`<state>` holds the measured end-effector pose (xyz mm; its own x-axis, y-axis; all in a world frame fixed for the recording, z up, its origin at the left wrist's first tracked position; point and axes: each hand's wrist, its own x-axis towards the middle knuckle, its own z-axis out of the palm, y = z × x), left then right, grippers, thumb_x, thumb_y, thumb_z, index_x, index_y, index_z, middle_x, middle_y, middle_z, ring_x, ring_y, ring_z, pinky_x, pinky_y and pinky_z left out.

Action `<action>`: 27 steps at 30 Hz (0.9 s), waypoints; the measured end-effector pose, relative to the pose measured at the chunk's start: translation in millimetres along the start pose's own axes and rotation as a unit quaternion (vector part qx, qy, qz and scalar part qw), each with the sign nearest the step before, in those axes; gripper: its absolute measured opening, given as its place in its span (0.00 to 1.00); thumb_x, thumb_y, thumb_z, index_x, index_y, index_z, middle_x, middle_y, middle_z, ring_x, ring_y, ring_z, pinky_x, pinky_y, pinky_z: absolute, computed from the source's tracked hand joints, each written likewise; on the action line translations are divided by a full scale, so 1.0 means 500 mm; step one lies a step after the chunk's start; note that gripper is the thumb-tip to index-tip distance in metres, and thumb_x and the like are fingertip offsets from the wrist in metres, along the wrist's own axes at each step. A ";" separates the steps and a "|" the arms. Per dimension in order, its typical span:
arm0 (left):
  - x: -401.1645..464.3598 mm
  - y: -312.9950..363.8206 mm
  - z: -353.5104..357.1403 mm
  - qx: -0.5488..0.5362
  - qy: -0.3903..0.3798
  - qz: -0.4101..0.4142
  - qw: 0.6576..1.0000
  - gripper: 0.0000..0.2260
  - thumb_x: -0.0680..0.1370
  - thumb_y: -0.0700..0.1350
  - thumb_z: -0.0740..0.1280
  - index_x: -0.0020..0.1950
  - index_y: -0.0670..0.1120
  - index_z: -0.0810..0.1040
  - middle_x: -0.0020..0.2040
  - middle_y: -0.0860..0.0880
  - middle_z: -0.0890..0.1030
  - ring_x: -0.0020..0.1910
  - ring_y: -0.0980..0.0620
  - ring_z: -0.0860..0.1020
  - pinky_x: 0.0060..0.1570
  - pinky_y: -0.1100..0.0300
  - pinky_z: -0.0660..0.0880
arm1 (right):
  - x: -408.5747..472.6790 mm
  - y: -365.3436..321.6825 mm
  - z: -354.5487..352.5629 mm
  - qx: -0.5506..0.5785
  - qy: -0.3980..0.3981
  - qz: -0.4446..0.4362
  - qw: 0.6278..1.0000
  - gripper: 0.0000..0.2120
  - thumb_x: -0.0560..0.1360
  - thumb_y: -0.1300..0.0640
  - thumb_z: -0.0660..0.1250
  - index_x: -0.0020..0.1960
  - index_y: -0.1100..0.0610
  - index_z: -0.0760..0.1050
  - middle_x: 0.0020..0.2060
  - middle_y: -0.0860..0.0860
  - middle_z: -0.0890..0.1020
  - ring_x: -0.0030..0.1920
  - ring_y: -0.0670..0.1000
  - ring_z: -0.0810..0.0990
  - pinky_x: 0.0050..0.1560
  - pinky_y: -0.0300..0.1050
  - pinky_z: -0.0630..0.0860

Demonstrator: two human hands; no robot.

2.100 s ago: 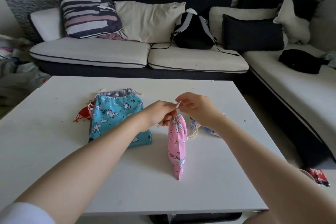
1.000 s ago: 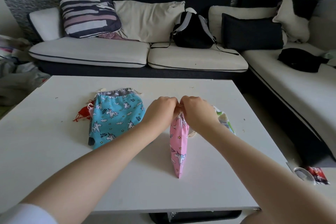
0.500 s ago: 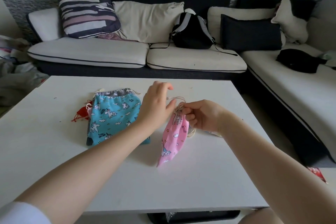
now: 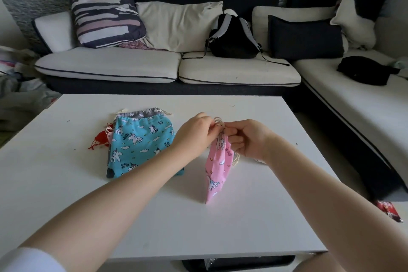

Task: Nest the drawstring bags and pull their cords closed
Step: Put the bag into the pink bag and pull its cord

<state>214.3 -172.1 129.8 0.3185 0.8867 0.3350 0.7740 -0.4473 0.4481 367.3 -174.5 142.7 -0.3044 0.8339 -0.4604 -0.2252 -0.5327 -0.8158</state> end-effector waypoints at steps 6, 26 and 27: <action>-0.007 0.001 0.000 -0.044 -0.123 -0.080 0.988 0.20 0.80 0.47 0.58 0.28 0.46 0.60 0.27 0.51 0.64 0.27 0.52 0.62 0.24 0.63 0.58 | 0.000 0.016 0.001 -0.119 0.024 -0.031 0.992 0.12 0.76 0.64 0.58 0.35 0.56 0.68 0.24 0.48 0.68 0.22 0.46 0.60 0.22 0.34 0.57; -0.004 -0.075 -0.055 0.260 -0.064 -0.007 0.963 0.14 0.79 0.45 0.55 0.39 0.43 0.74 0.41 0.49 0.73 0.43 0.42 0.77 0.36 0.59 0.65 | -0.014 0.036 0.053 -0.213 0.029 -0.152 0.965 0.10 0.78 0.67 0.57 0.42 0.54 0.67 0.23 0.49 0.64 0.23 0.46 0.59 0.24 0.36 0.55; -0.007 -0.086 -0.058 0.195 -0.069 -0.001 0.978 0.14 0.78 0.44 0.55 0.34 0.44 0.70 0.37 0.50 0.70 0.40 0.44 0.74 0.36 0.56 0.67 | -0.011 0.035 0.053 -0.199 0.037 -0.140 0.969 0.09 0.78 0.67 0.57 0.43 0.54 0.67 0.23 0.49 0.65 0.23 0.47 0.59 0.23 0.36 0.55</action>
<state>164.1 -159.4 133.6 0.3664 0.9071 0.2070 0.9163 -0.3905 0.0894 340.8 -192.4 140.2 -0.2127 0.9535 -0.2134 0.0906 -0.1982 -0.9760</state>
